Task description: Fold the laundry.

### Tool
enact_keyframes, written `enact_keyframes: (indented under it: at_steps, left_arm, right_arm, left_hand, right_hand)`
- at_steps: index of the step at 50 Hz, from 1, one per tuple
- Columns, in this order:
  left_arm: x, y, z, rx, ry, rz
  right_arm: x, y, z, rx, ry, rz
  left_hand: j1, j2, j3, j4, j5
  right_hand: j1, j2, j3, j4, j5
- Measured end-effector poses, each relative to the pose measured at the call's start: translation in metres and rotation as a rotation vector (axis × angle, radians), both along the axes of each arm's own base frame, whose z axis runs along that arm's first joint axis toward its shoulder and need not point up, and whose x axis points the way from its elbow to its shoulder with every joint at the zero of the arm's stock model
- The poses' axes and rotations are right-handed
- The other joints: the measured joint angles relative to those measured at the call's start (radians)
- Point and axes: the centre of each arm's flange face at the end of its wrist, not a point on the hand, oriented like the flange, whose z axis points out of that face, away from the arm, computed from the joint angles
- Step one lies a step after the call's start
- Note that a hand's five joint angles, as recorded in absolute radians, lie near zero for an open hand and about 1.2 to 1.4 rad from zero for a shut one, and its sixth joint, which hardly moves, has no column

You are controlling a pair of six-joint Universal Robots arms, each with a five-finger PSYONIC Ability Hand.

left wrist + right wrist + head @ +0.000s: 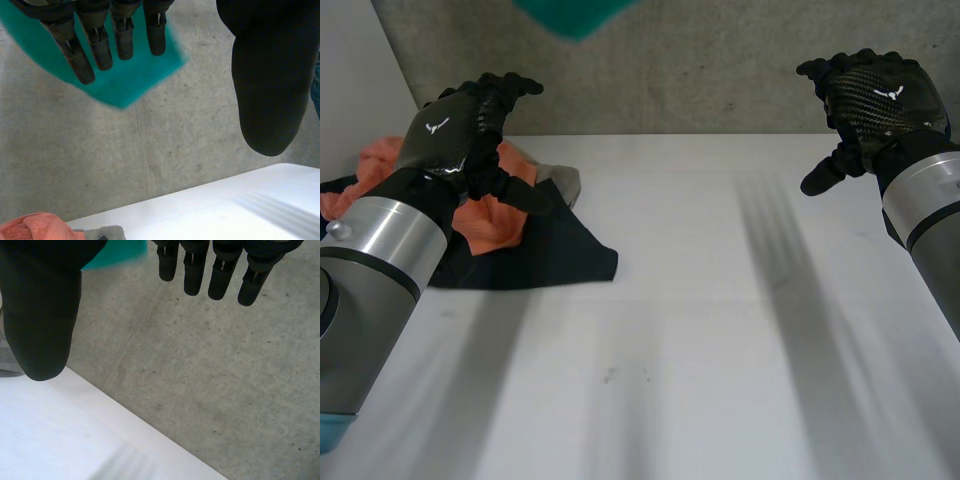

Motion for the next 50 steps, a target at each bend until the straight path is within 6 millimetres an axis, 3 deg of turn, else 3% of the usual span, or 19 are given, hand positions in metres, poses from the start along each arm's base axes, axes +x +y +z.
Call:
enact_keyframes:
  at_steps: [28, 35, 38, 42, 48, 50]
  left_arm:
    - [0.000, -0.002, -0.004, -0.045, -0.062, 0.015]
    - [0.005, -0.012, 0.002, -0.084, -0.099, 0.047]
    - [0.009, -0.024, 0.003, -0.113, -0.153, 0.081]
    - [0.015, -0.056, -0.006, -0.149, -0.291, 0.148]
    - [0.031, -0.114, -0.037, -0.149, -0.497, 0.239]
    - [0.044, -0.145, -0.059, -0.128, -0.590, 0.282]
  right_arm:
    - [0.001, 0.001, -0.001, 0.003, -0.002, 0.009]
    - [0.001, 0.001, -0.001, 0.004, 0.001, 0.011]
    - [0.002, 0.002, -0.001, 0.006, 0.002, 0.013]
    - [0.003, 0.003, -0.002, 0.010, 0.005, 0.017]
    - [0.004, 0.003, -0.004, 0.014, 0.012, 0.020]
    - [0.004, 0.003, -0.006, 0.016, 0.021, 0.021]
  left_hand:
    - [-0.069, -0.072, -0.069, -0.080, -0.056]
    - [-0.070, -0.072, -0.069, -0.080, -0.056]
    - [-0.069, -0.072, -0.069, -0.080, -0.056]
    - [-0.070, -0.072, -0.069, -0.080, -0.056]
    - [-0.069, -0.072, -0.069, -0.080, -0.056]
    - [-0.070, -0.072, -0.069, -0.080, -0.056]
  right_hand:
    - [-0.012, -0.063, -0.072, -0.073, -0.055]
    - [-0.012, -0.063, -0.072, -0.073, -0.055]
    - [-0.012, -0.063, -0.072, -0.073, -0.054]
    - [-0.012, -0.063, -0.072, -0.073, -0.054]
    - [-0.012, -0.063, -0.072, -0.073, -0.055]
    - [-0.012, -0.063, -0.072, -0.073, -0.054]
